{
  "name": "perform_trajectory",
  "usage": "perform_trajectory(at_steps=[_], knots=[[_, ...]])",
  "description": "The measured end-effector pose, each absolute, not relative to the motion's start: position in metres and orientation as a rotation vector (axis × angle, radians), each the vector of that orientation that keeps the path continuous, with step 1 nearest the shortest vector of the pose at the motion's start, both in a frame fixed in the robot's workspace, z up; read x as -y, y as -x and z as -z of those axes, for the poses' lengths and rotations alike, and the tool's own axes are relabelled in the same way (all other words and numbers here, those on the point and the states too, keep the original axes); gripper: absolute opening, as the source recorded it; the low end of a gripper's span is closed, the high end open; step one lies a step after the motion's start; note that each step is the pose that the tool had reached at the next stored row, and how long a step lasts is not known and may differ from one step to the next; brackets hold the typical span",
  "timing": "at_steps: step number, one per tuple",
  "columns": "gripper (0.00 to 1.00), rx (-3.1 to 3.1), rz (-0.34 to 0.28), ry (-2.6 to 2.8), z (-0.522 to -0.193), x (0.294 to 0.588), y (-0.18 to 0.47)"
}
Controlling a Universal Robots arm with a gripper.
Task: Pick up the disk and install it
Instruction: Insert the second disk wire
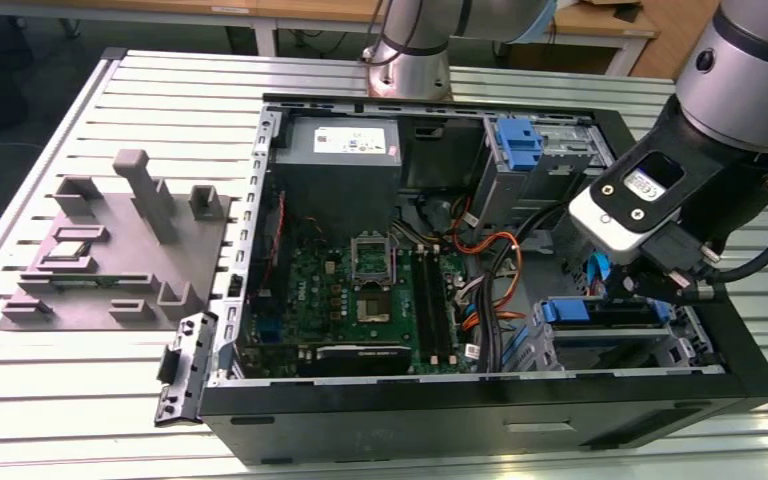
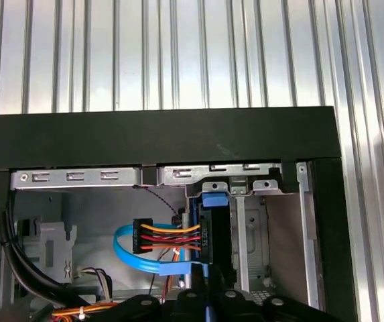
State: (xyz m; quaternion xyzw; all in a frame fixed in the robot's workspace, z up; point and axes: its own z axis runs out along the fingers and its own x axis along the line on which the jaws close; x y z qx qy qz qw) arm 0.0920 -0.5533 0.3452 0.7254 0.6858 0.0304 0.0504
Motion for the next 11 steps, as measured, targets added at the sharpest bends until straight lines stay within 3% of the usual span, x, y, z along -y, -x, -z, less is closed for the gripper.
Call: perform_trajectory(at_steps=[2, 11], knots=[[0.10, -2.088, -0.093, -2.209, -0.3453, 0.5532, -0.0920], [0.10, -2.088, -0.092, -2.209, -0.3456, 0.5532, -0.0920]])
